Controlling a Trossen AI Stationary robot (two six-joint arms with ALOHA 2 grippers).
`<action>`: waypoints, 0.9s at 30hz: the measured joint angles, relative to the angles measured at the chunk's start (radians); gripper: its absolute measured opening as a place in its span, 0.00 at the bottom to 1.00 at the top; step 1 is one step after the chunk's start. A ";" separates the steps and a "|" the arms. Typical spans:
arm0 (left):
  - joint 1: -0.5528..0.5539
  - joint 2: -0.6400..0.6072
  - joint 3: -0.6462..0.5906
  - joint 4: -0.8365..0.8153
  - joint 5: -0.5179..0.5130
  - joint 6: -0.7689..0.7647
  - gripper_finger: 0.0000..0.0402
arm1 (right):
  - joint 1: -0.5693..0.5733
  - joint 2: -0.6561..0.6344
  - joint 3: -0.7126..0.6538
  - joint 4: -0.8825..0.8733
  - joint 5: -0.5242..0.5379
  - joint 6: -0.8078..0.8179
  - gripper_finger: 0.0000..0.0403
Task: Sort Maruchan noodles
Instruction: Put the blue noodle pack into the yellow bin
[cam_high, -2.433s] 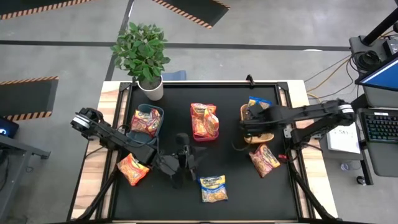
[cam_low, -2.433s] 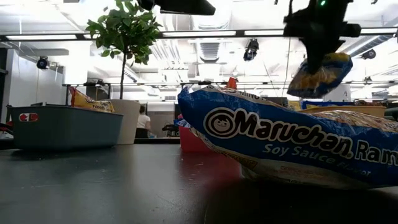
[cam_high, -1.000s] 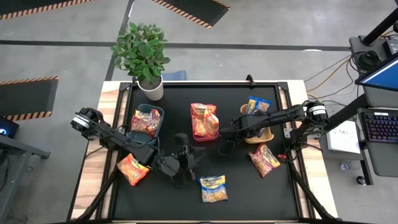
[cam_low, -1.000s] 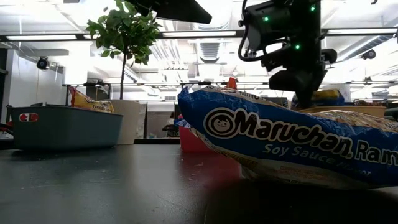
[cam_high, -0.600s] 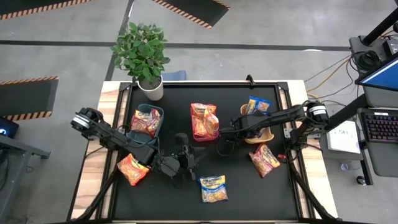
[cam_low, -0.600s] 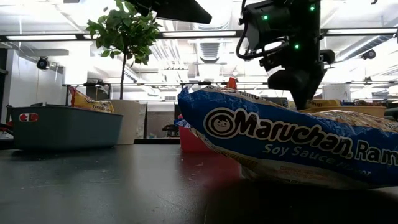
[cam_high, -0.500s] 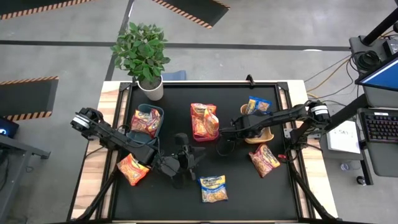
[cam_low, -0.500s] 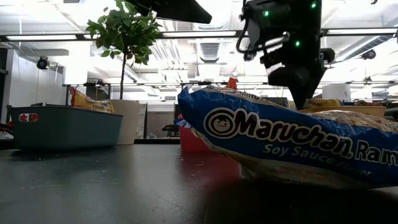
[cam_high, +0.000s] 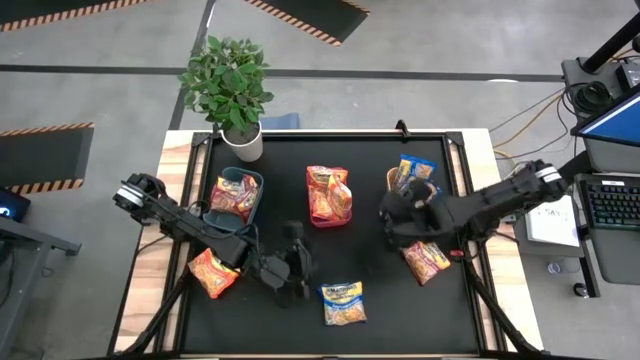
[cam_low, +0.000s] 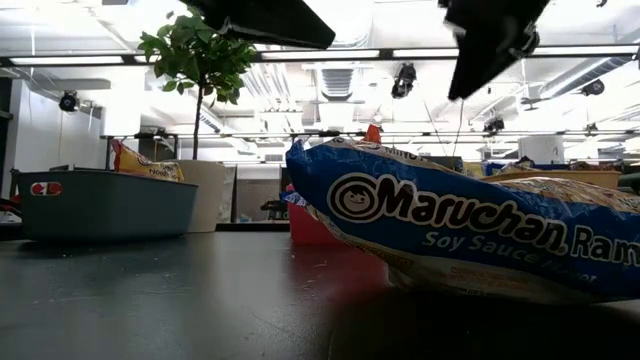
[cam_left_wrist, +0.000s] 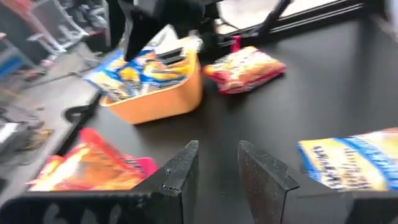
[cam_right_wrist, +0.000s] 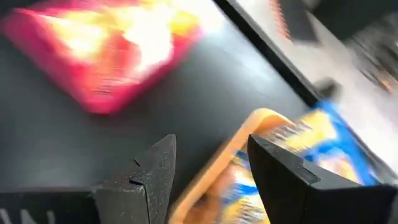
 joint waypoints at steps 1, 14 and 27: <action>-0.001 0.000 0.000 -0.001 0.025 -0.014 0.24 | 0.030 -0.015 -0.016 0.054 0.000 -0.029 0.47; -0.011 0.000 0.000 -0.020 0.408 -0.312 0.24 | 0.273 -0.059 -0.274 0.807 -0.348 -0.519 0.46; -0.047 0.060 0.002 0.060 0.408 -0.411 0.24 | 0.271 -0.030 -0.279 0.833 -0.385 -0.656 0.46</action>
